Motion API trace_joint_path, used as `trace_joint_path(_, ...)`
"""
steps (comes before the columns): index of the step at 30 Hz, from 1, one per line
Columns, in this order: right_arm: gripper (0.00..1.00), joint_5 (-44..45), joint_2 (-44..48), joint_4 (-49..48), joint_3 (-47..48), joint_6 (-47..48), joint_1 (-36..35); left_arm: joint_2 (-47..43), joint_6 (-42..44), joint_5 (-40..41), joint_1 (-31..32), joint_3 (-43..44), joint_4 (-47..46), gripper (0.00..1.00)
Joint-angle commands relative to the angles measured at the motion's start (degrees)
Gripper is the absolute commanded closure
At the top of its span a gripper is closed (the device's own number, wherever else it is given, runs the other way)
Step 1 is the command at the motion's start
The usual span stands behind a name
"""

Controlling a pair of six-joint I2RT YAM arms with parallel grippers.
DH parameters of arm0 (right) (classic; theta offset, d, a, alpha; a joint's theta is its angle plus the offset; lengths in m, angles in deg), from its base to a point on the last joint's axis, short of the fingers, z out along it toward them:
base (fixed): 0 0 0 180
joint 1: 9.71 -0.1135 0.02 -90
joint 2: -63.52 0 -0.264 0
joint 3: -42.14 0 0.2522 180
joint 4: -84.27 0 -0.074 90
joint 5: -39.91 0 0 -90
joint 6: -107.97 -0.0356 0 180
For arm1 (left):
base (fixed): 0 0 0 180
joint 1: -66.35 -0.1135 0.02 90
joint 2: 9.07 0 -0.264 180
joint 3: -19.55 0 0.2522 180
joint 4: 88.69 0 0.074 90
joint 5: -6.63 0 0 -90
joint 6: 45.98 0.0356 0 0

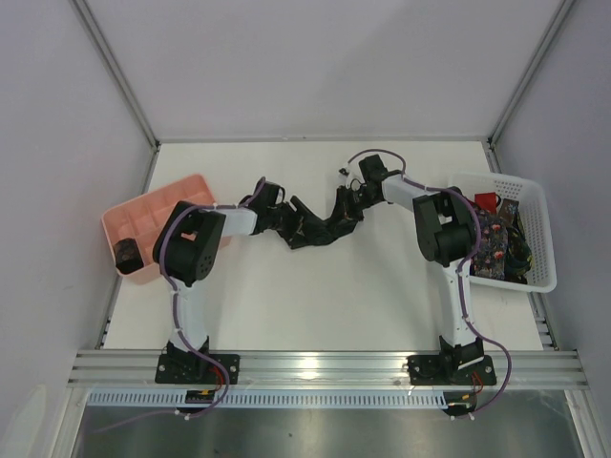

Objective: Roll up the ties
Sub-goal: Roll the tie

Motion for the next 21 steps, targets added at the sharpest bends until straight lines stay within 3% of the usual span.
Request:
trace_joint_path(1, 0.92, 4.97, -3.13, -0.32, 1.51, 1.26, 0.23, 2.98, -1.04, 1.16, 0.35, 2.59, 3.97, 0.26)
trace_joint_path(7, 0.92, 5.41, -3.48, 0.03, 2.21, 1.17, 0.15, 4.12, -2.52, 0.38, 0.35, 2.86, 2.52, 0.36)
trace_joint_path(12, 0.92, 5.85, -3.74, 0.47, 2.12, 1.34, -0.12, 5.26, -2.00, 0.20, 0.44, 3.82, 2.33, 0.59)
trace_joint_path(16, 0.91, 5.94, -3.83, 1.08, 2.74, 1.17, -0.29, 6.23, -0.60, -0.42, 0.44, 4.44, 2.33, 0.86)
trace_joint_path(21, 0.85, 7.08, -3.21, 1.61, 3.61, 0.03, -0.64, 7.02, 2.83, -0.51, 0.44, 4.62, 2.42, 0.97)
